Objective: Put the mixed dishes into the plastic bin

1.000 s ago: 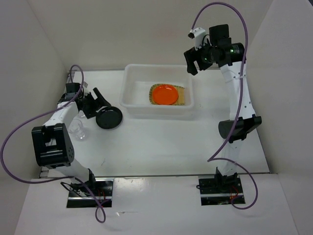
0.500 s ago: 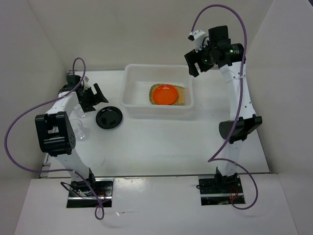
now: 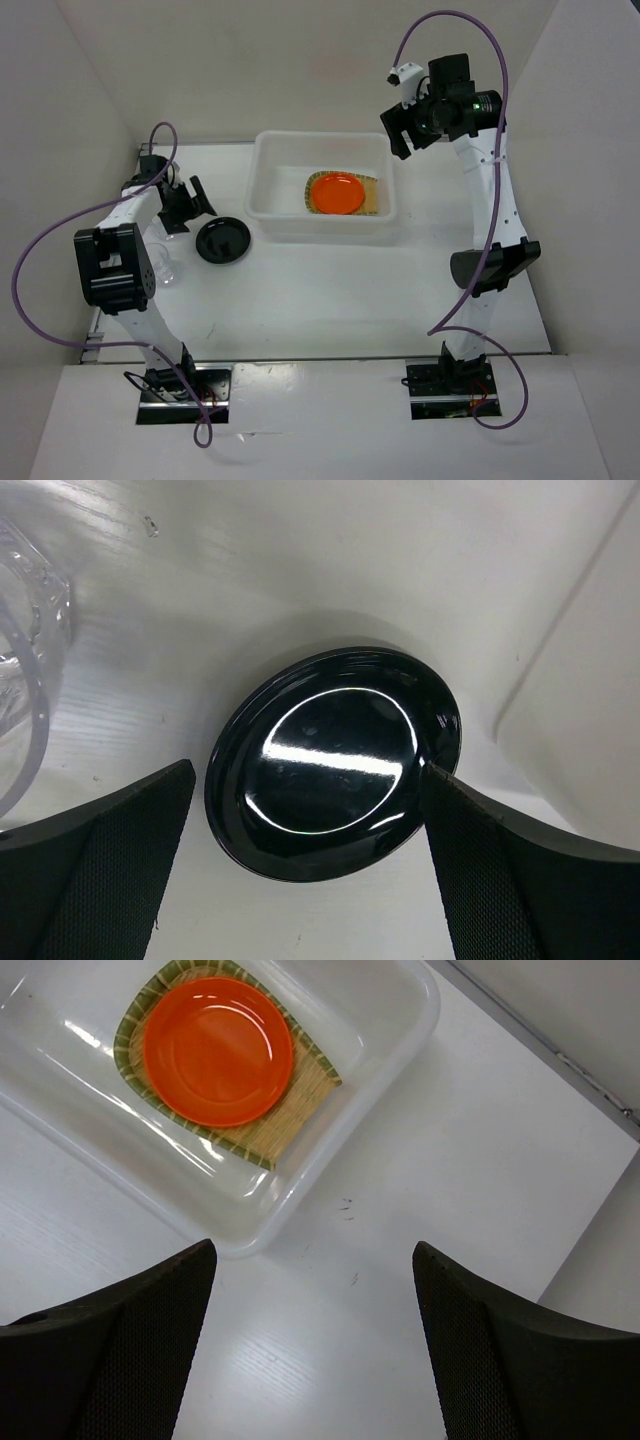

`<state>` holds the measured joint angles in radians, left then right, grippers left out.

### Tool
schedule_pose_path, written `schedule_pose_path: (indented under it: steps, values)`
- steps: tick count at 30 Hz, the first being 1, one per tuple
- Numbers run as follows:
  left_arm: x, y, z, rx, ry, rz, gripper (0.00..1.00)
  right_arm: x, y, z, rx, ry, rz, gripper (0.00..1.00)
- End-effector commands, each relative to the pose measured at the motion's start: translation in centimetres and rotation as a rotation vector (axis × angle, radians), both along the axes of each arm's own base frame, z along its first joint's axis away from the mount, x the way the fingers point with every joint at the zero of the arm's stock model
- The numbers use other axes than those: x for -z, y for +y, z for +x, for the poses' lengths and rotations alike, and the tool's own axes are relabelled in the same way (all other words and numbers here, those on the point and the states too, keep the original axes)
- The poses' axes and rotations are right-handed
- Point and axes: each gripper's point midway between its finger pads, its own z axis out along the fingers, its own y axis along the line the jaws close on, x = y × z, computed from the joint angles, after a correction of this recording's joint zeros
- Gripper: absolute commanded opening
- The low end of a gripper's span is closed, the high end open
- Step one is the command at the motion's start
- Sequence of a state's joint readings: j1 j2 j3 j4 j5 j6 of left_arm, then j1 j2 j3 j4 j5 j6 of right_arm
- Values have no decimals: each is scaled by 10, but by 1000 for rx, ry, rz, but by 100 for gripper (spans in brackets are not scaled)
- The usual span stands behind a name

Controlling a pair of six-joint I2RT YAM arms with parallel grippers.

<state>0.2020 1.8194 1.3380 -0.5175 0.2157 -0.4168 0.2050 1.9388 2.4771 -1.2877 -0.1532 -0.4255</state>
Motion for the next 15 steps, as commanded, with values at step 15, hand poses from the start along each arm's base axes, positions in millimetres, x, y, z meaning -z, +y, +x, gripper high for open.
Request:
schedule_pose_path:
  steps: [15]
  values:
    - [38,0,-15,29,92,71,99,-26,-1,-18,-22,-58,5,82]
